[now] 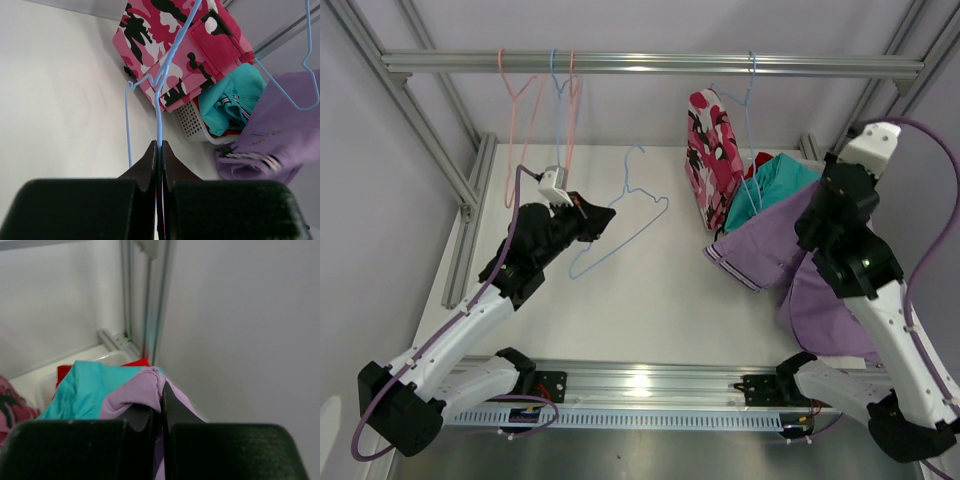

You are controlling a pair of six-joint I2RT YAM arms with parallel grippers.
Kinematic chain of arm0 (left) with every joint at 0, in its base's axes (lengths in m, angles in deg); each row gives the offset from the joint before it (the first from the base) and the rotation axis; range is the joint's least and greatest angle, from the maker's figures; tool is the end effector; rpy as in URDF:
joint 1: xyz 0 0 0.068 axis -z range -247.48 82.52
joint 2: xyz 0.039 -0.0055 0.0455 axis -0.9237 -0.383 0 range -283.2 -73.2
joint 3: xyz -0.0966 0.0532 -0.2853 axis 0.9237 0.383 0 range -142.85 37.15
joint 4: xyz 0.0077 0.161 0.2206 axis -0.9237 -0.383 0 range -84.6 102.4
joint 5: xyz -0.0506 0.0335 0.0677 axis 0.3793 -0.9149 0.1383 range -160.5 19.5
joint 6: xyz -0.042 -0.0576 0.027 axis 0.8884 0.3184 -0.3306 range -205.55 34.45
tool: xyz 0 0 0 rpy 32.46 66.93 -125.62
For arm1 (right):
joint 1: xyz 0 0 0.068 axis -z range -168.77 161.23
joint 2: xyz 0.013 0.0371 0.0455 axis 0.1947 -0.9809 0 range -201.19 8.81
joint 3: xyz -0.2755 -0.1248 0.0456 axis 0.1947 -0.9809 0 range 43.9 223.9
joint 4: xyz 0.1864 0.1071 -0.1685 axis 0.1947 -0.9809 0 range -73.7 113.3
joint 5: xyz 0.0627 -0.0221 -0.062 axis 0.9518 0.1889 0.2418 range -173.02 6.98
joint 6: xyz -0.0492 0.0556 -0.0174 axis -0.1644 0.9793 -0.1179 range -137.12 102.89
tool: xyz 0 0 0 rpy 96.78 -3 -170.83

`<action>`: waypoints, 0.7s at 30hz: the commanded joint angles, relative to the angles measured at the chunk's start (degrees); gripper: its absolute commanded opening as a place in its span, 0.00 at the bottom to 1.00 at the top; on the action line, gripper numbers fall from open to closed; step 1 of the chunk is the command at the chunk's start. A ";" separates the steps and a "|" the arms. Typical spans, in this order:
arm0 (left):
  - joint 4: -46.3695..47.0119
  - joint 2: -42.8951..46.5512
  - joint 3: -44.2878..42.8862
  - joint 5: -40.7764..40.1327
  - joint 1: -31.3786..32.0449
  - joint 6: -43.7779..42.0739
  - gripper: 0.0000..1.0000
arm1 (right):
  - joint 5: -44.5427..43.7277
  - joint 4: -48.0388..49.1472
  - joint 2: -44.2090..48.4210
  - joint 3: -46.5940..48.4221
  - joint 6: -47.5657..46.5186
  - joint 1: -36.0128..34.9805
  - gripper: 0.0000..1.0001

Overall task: Remove the trousers from the hanger
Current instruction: Place the trousers in the bin.

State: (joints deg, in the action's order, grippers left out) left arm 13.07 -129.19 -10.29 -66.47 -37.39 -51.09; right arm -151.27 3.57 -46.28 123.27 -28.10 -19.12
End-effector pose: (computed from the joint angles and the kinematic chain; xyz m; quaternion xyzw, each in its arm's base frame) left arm 0.2175 -0.1313 0.3626 -0.0057 0.7539 -0.3729 0.5408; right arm 0.1658 0.0275 0.5262 0.1874 0.6709 -0.2729 0.6635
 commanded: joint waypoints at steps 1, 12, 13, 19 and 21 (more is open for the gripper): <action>1.09 -0.09 -3.01 -0.52 -0.55 -0.97 0.01 | 10.67 -6.54 -4.39 7.62 9.56 4.67 0.00; 1.09 -0.35 -3.27 0.89 -0.55 -0.36 0.01 | 21.56 -12.88 -24.25 28.11 16.60 20.23 0.00; 1.09 -0.26 -3.27 1.15 -0.64 -0.18 0.01 | 22.45 -12.88 -25.23 28.12 17.65 22.07 0.00; 0.92 -0.18 -3.45 1.77 -0.64 0.00 0.01 | 30.97 -10.51 -31.03 21.99 22.75 26.91 0.00; 1.00 -0.18 -3.45 1.94 -0.56 0.17 0.01 | 33.17 -7.79 -31.57 19.52 23.37 27.10 0.00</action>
State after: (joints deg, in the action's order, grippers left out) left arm 12.59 -129.71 -11.04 -65.75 -37.42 -51.05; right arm -123.75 -7.57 -76.44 145.48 -8.10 7.13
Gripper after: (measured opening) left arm 0.011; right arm 0.025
